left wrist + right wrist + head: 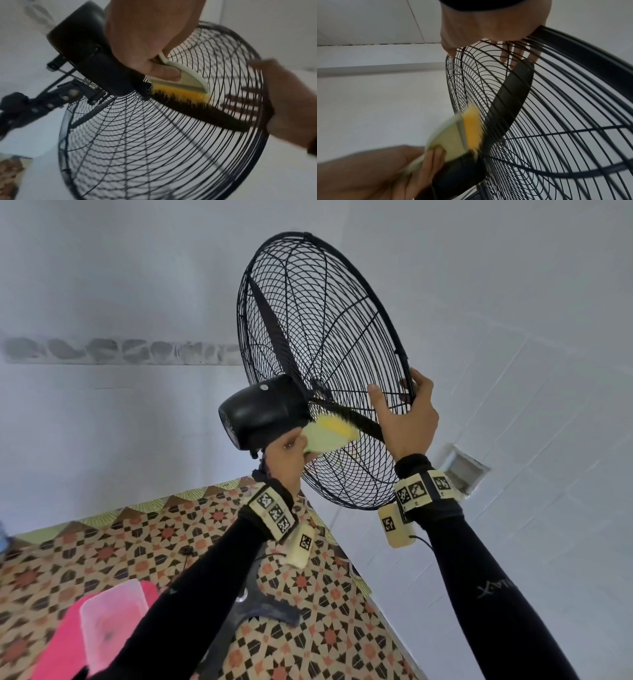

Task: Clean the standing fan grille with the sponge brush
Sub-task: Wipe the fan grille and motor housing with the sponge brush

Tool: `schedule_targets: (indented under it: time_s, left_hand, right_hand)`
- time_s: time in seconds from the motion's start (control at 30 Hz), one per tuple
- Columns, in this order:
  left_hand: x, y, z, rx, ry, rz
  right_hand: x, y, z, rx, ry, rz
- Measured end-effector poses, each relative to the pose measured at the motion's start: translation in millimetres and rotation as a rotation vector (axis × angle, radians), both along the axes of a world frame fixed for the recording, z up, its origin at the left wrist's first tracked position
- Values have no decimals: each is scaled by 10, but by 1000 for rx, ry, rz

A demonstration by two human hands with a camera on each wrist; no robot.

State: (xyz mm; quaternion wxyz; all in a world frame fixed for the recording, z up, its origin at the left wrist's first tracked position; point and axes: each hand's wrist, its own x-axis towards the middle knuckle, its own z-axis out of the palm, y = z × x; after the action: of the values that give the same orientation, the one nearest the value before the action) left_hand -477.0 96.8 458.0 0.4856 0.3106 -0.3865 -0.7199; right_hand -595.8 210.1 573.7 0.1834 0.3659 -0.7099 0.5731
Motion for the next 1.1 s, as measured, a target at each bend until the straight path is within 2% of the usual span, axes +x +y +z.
schedule_targets:
  time_s: [0.1, 0.27, 0.4, 0.47, 0.6, 0.67, 0.83, 1.0, 1.1]
  left_hand:
    - [-3, 41, -155, 8, -77, -44]
    - [43, -154, 152, 0, 110, 34]
    - [-6, 9, -65, -16, -71, -43]
    - [40, 27, -135, -37, -100, -67]
    - [127, -52, 198, -73, 97, 26]
    - [89, -23, 263, -67, 110, 46]
    - [38, 171, -52, -61, -105, -78]
    - [127, 95, 258, -47, 90, -28]
    - [222, 121, 322, 7, 190, -200]
  right_hand:
    - [-6, 6, -4, 8, -1, -1]
    - [8, -25, 11, 15, 1, -2]
    - [-12, -10, 8, 9, 5, -17]
    - [-6, 3, -2, 21, 11, -14]
    - [18, -7, 2, 36, 27, -13]
    - [9, -11, -5, 34, 32, -23]
    - [-6, 6, 0, 23, 31, -20]
    - [8, -20, -6, 22, 42, -24]
    - [-14, 1, -10, 18, 40, -18]
